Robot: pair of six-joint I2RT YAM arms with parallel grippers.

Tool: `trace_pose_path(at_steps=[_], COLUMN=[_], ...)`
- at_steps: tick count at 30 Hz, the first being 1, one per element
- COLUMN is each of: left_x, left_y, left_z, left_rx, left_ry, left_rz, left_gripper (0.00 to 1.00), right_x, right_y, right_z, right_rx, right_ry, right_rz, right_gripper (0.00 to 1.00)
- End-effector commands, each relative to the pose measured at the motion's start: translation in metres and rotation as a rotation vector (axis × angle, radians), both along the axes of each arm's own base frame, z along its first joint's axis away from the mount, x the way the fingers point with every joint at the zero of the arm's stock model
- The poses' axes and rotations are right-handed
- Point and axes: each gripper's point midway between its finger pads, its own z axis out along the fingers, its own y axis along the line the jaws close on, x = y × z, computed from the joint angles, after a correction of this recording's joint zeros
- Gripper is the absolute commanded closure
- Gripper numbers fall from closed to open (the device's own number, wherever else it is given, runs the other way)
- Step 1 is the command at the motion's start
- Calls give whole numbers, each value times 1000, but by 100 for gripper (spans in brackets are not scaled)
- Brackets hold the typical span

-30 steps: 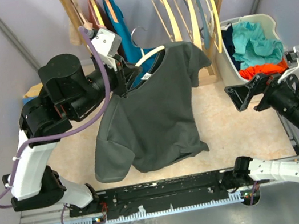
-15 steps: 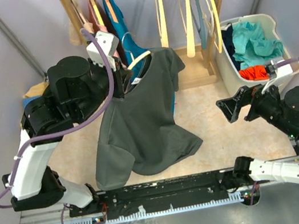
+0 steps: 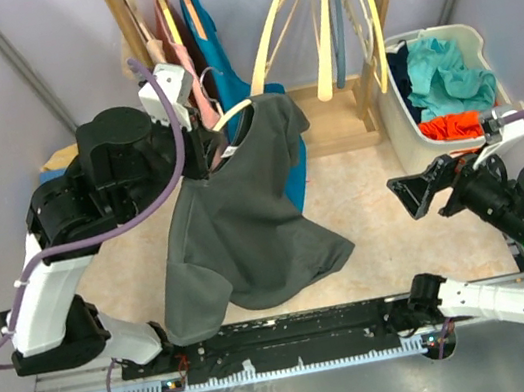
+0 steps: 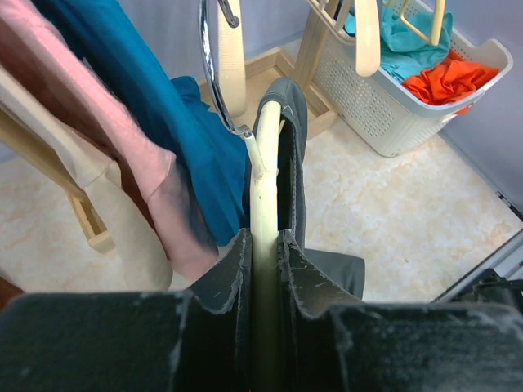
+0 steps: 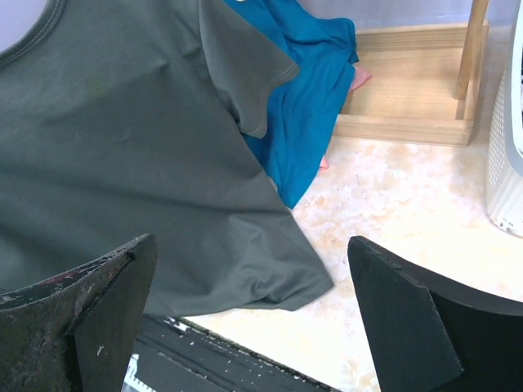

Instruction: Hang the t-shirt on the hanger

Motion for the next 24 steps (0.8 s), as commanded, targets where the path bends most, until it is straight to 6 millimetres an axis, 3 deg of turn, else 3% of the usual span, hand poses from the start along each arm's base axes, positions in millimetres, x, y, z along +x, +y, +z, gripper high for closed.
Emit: trace_pose_path(at_steps=[1, 9, 24], left_x=[-13, -7, 4], left_y=[12, 40, 39], left_z=[14, 6, -3], left_rx=[-83, -41, -4], left_ry=[3, -10, -24], left_rz=[-14, 100, 149], left_gripper=[100, 100, 100], right_x=[0, -1, -5], right_y=[2, 5, 6], right_z=[10, 11, 17], right_rx=[46, 59, 87], right_ry=[-25, -29, -37], right_rz=[5, 22, 46], right_gripper=[1, 1, 1])
